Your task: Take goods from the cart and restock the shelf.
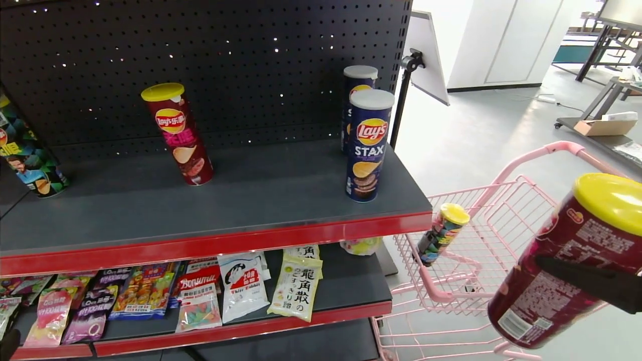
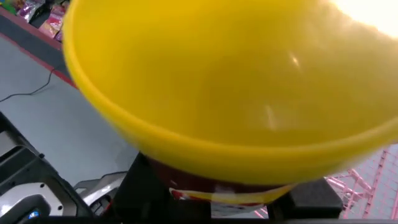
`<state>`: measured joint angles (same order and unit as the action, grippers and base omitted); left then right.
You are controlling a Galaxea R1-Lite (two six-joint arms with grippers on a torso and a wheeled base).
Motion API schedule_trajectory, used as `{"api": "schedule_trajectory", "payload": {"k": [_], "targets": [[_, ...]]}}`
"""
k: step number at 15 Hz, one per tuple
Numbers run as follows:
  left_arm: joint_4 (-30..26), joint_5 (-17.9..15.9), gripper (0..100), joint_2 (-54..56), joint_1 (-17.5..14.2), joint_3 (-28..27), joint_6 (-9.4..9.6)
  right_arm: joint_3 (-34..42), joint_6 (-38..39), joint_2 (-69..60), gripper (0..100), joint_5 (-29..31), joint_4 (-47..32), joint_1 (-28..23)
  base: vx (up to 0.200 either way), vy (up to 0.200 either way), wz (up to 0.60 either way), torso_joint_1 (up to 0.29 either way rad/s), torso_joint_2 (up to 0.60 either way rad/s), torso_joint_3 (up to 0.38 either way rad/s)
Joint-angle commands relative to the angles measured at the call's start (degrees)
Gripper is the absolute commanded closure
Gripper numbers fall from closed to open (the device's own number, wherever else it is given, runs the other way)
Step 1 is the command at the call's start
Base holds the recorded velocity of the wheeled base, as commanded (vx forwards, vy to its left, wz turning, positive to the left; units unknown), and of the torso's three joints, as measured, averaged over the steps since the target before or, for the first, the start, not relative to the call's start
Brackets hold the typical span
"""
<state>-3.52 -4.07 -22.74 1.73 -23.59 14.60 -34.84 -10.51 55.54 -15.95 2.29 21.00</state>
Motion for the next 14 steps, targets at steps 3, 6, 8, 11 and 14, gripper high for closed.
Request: {"api": "schedule_trajectory", "payload": {"k": [3,6,8,11,14], "targets": [[0.0,0.1,0,0.3,0.0,-0.1,-0.01,0.3,0.1,-0.2,100,-3.7,0.0,0.8,0.000,0.200,0.00,0.014,0.00,-0.002],[0.0,0.1,0,0.9,0.0,-0.1,0.07,0.2,0.2,-0.3,100,-9.7,0.0,1.3,0.000,0.200,0.00,0.001,0.00,0.001],[0.0,0.2,0,0.9,0.0,-0.2,0.07,0.2,0.0,-0.3,100,-11.1,0.0,1.6,0.000,0.200,0.00,0.005,0.00,0.002],[0.0,0.1,0,0.9,0.0,-0.1,0.07,0.3,0.0,-1.0,100,-11.2,-0.1,1.8,0.000,0.200,0.00,0.004,0.00,0.004],[0.0,0.0,0,0.9,0.0,-0.1,0.07,0.3,0.0,-0.9,100,-11.2,-0.1,3.4,0.000,0.200,0.00,0.001,0.00,0.001]]}}
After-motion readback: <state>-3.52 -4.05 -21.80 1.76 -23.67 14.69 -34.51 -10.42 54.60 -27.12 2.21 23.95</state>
